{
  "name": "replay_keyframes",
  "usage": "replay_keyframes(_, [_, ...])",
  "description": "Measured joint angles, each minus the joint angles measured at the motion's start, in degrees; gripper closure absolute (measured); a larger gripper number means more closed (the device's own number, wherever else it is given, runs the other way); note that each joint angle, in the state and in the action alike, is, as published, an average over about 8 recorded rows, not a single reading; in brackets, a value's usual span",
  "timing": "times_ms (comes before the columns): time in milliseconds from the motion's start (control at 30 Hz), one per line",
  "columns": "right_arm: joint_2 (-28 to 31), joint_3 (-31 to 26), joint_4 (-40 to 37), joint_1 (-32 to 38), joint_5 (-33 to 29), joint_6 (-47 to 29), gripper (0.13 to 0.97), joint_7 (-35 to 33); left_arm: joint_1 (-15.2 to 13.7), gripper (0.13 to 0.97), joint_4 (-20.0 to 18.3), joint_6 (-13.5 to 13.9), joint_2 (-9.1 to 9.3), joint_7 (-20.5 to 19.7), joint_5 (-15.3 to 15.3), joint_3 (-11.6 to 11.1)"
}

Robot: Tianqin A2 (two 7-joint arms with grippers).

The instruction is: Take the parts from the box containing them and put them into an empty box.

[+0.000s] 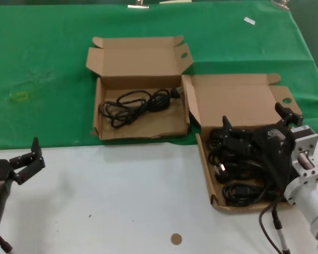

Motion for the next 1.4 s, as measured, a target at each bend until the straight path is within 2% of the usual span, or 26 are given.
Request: replay_keyframes(1400, [0.0,0.0,0.0,0.0,0.0,0.0,0.129,0.0,0.0,0.132,0.0,0.0,0.00,0.0,0.0,0.0])
